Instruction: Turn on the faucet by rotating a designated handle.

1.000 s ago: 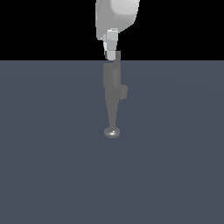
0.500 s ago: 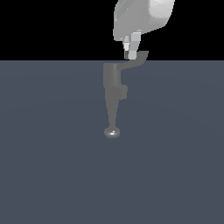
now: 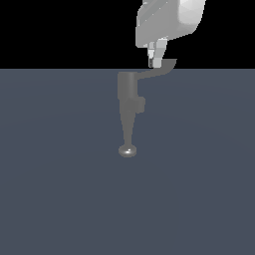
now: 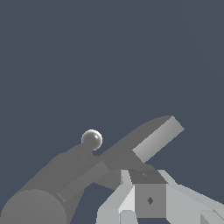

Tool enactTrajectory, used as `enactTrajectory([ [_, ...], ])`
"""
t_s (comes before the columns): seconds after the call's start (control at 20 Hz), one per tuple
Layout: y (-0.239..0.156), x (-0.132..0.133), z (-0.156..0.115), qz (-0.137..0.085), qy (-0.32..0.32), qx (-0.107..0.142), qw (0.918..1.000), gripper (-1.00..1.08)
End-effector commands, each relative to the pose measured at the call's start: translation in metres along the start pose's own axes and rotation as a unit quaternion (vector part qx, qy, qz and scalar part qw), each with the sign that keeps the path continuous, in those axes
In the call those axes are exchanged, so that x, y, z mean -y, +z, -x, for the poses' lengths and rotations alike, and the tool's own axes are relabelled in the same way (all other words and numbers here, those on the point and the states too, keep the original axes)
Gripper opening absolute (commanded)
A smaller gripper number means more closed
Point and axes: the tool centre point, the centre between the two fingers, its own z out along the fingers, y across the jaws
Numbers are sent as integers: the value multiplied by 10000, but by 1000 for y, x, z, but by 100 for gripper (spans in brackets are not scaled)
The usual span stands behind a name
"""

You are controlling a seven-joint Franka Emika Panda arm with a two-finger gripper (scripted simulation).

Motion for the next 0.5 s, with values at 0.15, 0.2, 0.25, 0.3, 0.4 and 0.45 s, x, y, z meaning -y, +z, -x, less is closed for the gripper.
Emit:
enactTrajectory([
  [0.15,1,13,-22,-12,67,-1,10000,-100],
  [0.2,1,16,-25,-12,73,-1,10000,-100],
  [0.25,1,18,-28,-11,80,-1,10000,-100],
  [0.3,1,20,-31,-11,86,0,10000,-100],
  [0.4,1,25,-37,-10,98,0,10000,-100],
  [0.45,1,27,-40,-10,104,0,9999,-100],
])
